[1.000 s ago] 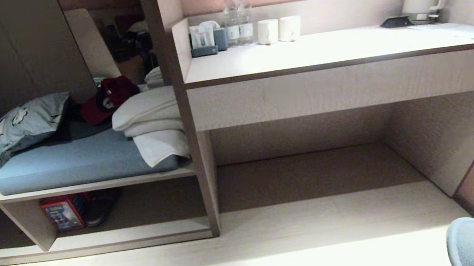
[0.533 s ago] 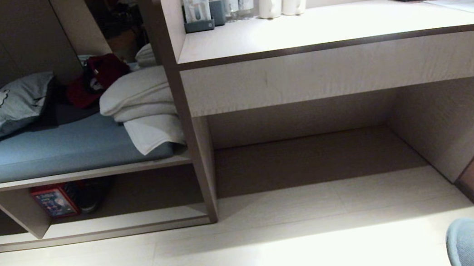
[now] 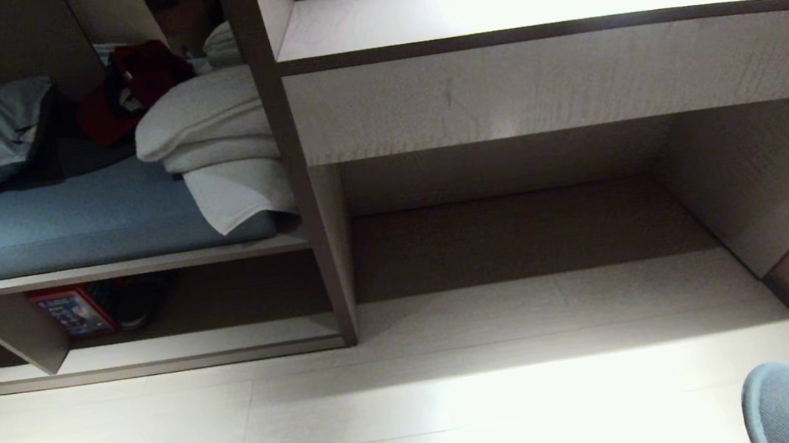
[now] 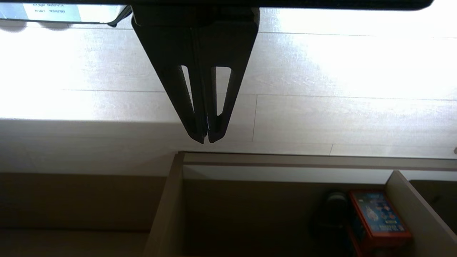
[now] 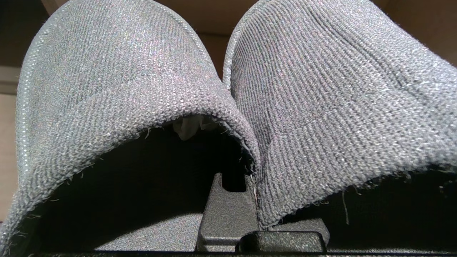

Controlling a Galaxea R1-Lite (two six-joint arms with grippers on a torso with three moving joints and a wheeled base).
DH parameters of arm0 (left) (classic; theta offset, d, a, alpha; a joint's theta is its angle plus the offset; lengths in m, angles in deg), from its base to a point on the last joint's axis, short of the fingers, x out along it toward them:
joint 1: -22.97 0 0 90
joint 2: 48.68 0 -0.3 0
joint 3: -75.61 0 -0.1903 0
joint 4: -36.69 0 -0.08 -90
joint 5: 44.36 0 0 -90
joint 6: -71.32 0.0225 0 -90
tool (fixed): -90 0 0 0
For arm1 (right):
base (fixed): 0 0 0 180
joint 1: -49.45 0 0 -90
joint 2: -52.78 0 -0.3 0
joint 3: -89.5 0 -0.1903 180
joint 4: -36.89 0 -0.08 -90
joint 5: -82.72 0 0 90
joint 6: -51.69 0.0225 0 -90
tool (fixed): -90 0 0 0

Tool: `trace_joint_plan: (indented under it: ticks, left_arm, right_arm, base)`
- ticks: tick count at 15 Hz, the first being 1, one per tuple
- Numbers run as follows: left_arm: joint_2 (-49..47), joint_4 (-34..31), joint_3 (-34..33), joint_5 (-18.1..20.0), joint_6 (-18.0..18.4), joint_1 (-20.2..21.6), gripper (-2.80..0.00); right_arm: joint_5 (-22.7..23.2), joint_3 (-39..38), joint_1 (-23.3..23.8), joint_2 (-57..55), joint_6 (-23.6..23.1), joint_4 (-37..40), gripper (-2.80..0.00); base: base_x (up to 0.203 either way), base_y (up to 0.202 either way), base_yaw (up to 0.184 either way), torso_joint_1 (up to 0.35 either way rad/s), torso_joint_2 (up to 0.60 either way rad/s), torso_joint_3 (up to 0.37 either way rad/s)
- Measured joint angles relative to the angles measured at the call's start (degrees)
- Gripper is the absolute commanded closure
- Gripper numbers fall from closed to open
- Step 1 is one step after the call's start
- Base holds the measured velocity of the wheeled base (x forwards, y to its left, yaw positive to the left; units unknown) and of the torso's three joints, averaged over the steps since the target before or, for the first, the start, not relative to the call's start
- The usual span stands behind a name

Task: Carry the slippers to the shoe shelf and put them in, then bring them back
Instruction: Place the slippers on the floor

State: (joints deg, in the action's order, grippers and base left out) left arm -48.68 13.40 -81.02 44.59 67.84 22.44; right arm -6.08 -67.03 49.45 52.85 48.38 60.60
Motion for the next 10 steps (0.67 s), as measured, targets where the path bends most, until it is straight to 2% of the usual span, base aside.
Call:
trace_joint_plan:
  ticks: [10]
  left_arm:
    - [0.0,0.0,0.0,0.0,0.0,0.0,0.00]
  right_arm:
    - [0.0,0.0,0.0,0.0,0.0,0.0,0.00]
  base:
    - [0.000,0.000,0.000,0.002,0.00,-0.198]
